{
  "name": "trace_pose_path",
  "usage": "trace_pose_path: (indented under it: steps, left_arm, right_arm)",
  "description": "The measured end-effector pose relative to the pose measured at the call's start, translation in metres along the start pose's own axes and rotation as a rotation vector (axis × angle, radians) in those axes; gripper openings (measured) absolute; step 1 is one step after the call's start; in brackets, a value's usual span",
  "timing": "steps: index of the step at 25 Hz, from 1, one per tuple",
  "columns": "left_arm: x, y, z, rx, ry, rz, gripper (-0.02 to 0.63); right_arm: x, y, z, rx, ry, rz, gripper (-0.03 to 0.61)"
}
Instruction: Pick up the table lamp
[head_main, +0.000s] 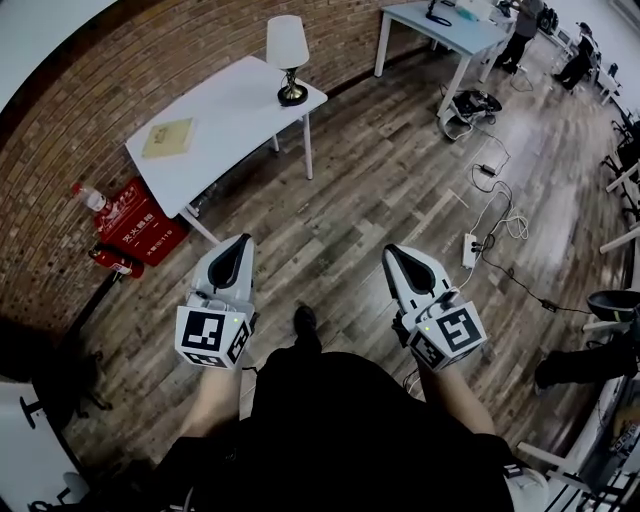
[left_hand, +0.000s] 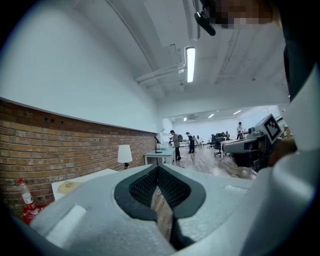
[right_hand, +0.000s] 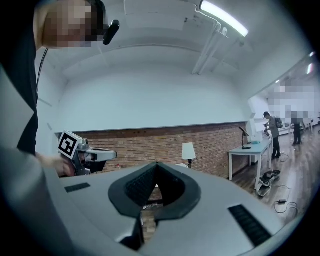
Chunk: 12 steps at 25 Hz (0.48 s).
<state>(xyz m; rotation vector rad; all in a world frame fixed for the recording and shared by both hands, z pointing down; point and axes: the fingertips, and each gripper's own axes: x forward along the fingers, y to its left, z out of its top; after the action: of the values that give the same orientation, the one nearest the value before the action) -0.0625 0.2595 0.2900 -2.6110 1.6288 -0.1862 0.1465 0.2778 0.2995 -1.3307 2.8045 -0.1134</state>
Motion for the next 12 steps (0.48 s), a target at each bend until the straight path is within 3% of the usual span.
trace_pose_path:
  steps: [12]
  left_arm:
    - [0.106,0.122,0.005,0.009,-0.018,-0.08,0.008]
  right_arm:
    - [0.158,-0.045,0.019,0.025,0.001,-0.059,0.012]
